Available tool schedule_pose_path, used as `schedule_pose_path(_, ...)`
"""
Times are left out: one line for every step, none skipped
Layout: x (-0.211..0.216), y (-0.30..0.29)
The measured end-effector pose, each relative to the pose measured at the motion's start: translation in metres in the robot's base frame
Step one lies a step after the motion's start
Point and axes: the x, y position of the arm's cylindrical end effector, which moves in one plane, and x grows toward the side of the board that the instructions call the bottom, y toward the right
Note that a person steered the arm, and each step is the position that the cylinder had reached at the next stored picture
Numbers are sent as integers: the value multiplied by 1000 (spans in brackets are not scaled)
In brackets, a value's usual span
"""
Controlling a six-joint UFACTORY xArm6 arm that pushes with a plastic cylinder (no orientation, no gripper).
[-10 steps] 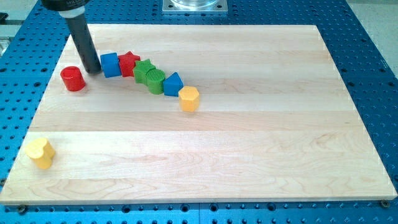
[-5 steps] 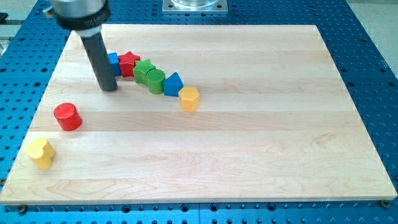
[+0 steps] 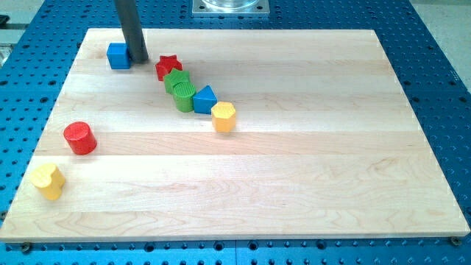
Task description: Form a vertical line with the blue cube red circle and the yellow heart
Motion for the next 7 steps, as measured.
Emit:
schedule_pose_path(-16,-9)
schedule_pose_path(-17,-23)
schedule_pose_path(-17,-23)
schedule_pose_path(-17,-19)
schedule_pose_path(-17,-19)
schedule_pose_path(-19,-19)
schedule_pose_path(-20,-19)
